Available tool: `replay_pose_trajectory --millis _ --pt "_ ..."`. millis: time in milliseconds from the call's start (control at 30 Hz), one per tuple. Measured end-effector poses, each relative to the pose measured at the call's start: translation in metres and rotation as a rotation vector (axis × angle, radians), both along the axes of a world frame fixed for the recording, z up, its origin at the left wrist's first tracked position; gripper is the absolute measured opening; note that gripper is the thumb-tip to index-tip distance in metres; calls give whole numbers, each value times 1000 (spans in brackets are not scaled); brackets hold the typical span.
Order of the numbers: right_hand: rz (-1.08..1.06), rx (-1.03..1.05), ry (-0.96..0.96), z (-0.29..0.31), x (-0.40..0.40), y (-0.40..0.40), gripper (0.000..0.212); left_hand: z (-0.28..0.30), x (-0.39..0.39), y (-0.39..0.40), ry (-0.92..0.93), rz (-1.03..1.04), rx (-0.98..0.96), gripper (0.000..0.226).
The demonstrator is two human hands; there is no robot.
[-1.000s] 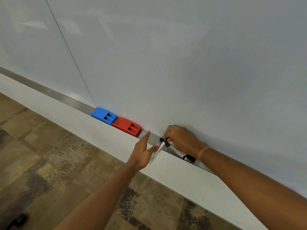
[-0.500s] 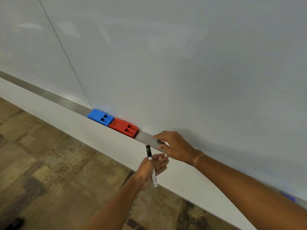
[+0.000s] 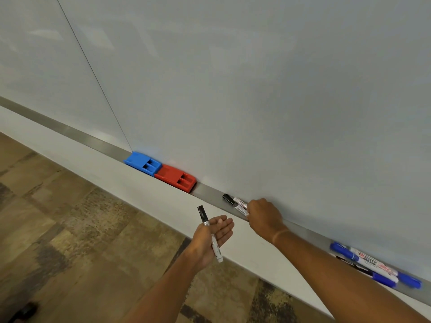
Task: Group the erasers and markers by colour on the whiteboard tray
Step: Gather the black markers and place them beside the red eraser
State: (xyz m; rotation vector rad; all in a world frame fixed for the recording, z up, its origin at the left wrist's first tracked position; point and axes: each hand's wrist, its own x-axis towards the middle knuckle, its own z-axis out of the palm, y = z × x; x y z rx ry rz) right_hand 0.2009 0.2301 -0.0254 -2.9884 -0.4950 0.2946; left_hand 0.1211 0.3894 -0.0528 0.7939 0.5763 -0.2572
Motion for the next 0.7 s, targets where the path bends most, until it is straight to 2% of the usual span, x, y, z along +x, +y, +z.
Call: replay_pose_trajectory --millis 167,533,700 --pt "-52 3 4 -1 0 5 23 -1 2 3 -1 11 -26 26" --pt "-79 80 -13 -8 -3 7 15 5 7 4 -9 74 -92 26" --pt "-86 192 -55 -3 -8 2 11 5 10 3 -13 109 -115 26"
